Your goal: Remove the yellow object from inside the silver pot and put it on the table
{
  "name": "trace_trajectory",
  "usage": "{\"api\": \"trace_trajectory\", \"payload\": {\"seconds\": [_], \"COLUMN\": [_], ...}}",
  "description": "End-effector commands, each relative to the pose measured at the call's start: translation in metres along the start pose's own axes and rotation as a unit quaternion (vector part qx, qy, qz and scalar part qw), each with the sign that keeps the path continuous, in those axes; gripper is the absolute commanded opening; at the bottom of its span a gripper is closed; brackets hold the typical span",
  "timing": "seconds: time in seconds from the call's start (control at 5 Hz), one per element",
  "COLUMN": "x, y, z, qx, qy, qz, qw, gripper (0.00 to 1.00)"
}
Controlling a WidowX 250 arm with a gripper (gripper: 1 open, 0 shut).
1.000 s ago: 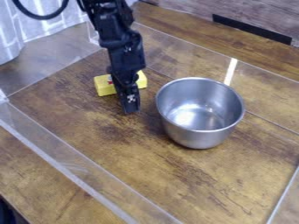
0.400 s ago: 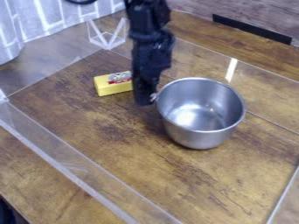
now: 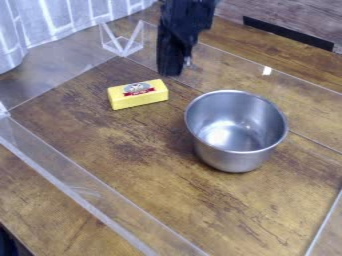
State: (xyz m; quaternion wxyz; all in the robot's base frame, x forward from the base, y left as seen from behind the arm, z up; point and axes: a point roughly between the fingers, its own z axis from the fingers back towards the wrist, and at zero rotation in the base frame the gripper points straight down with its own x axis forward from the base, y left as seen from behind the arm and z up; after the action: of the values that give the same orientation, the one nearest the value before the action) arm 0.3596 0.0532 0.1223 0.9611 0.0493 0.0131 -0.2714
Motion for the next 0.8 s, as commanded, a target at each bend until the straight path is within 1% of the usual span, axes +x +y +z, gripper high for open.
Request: {"api": "trace_trajectory", "payload": {"seconds": [0.0,0.2,0.4,0.6], "x": [0.005,0.006,-0.002,-0.010], "y": [-0.001,-0.003,-0.004,-0.005], "z": [0.029,0.019,-0.016,-0.050], "qx": [0.030,0.020,0.017,0.014], "qy": [-0.049,-0.057,-0.062,-0.065], "qz": [-0.031,-0.060,-0.070,-0.063], "qw": [0.9979,0.9963,0.9954,0.9958], "gripper": [1.00,1.00,1.00,1.00]}}
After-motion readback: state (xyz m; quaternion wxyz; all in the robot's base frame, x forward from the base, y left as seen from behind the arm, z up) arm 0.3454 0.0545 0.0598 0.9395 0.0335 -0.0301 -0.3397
